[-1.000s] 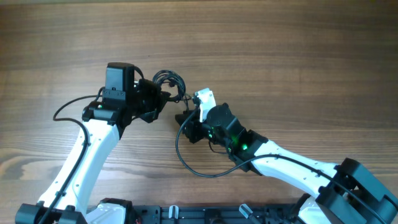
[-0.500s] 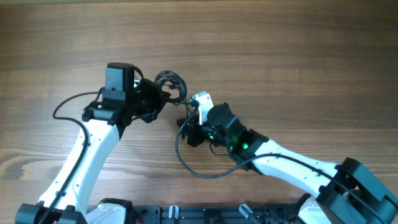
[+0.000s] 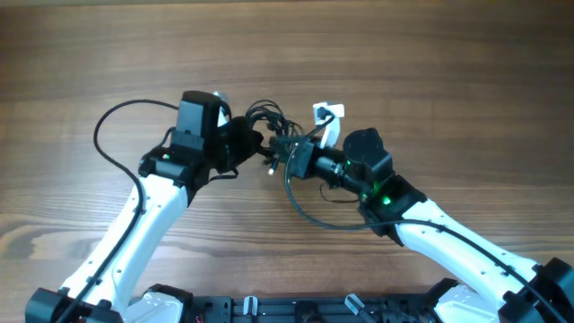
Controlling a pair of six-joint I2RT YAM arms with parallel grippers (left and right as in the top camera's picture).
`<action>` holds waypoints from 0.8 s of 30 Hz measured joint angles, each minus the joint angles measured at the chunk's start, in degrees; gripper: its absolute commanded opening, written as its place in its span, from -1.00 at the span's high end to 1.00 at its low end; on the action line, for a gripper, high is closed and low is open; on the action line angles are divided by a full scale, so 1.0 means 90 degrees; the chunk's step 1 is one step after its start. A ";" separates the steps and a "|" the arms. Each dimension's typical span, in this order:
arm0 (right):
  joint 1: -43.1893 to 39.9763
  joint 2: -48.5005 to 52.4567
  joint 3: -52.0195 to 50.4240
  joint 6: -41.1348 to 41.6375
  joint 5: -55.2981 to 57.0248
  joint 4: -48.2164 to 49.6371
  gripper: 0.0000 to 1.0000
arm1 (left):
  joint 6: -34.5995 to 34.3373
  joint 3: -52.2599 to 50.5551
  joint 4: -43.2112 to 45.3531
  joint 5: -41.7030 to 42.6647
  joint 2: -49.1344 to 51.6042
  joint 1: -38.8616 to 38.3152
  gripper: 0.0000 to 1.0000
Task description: Untangle cables
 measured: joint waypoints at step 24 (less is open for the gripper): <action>0.0005 0.0753 0.0000 0.0199 0.2591 0.0716 0.91 | -0.0233 0.0000 0.0000 0.0364 0.0000 -0.0593 0.92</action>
